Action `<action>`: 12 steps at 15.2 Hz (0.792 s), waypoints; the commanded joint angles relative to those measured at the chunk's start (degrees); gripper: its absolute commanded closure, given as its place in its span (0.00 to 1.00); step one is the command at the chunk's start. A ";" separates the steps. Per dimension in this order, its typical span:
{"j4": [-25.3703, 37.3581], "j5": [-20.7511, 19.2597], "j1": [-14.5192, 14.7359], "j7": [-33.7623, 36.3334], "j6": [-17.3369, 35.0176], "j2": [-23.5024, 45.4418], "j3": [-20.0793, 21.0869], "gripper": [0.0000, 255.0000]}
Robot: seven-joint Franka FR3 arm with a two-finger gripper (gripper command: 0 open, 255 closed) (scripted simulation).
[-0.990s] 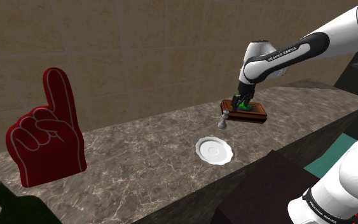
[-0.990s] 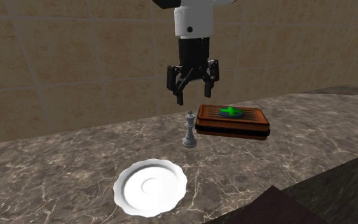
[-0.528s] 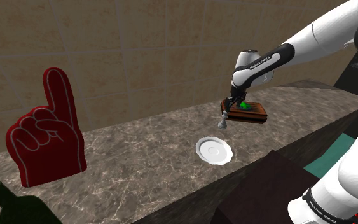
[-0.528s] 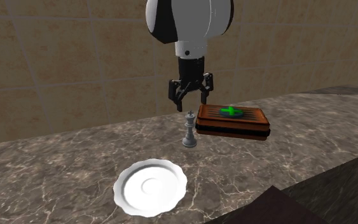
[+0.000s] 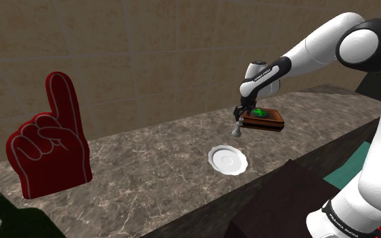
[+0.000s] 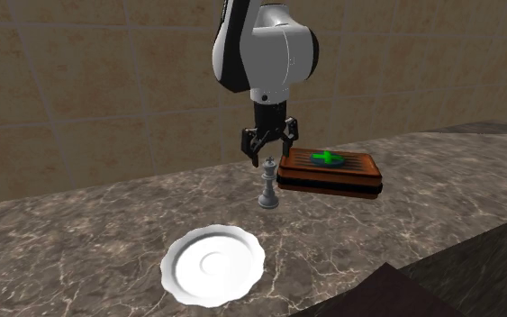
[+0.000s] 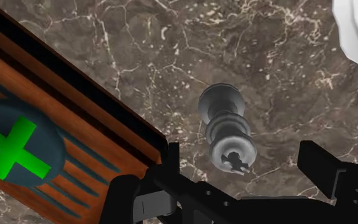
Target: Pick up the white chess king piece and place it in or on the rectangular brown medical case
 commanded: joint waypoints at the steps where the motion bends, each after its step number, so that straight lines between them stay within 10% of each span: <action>1: 0.10 0.33 -0.25 -0.24 1.34 1.40 0.15 0.00; 11: 0.29 0.74 -0.56 -0.52 2.84 3.11 0.39 0.00; 12: 0.29 0.74 -0.56 -0.52 2.84 3.11 0.39 1.00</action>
